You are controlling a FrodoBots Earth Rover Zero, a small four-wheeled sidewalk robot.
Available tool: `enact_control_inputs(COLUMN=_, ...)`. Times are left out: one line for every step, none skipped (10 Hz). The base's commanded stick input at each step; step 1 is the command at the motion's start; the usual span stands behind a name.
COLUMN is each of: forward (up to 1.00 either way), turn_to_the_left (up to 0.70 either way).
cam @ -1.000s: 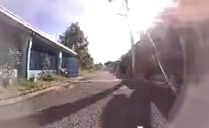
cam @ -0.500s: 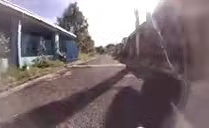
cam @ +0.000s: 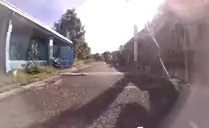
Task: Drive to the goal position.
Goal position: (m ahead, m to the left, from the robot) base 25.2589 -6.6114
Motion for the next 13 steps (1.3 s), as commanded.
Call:
enact_control_inputs(forward=1.00, turn_to_the_left=0.00)
enact_control_inputs(forward=1.00, turn_to_the_left=0.00)
enact_control_inputs(forward=1.00, turn_to_the_left=0.00)
enact_control_inputs(forward=1.00, turn_to_the_left=0.00)
enact_control_inputs(forward=1.00, turn_to_the_left=0.00)
enact_control_inputs(forward=1.00, turn_to_the_left=0.00)
enact_control_inputs(forward=1.00, turn_to_the_left=0.00)
enact_control_inputs(forward=1.00, turn_to_the_left=0.00)
enact_control_inputs(forward=1.00, turn_to_the_left=0.00)
enact_control_inputs(forward=0.96, turn_to_the_left=0.00)
enact_control_inputs(forward=0.89, turn_to_the_left=0.00)
enact_control_inputs(forward=0.80, turn_to_the_left=0.00)
enact_control_inputs(forward=0.70, turn_to_the_left=0.00)
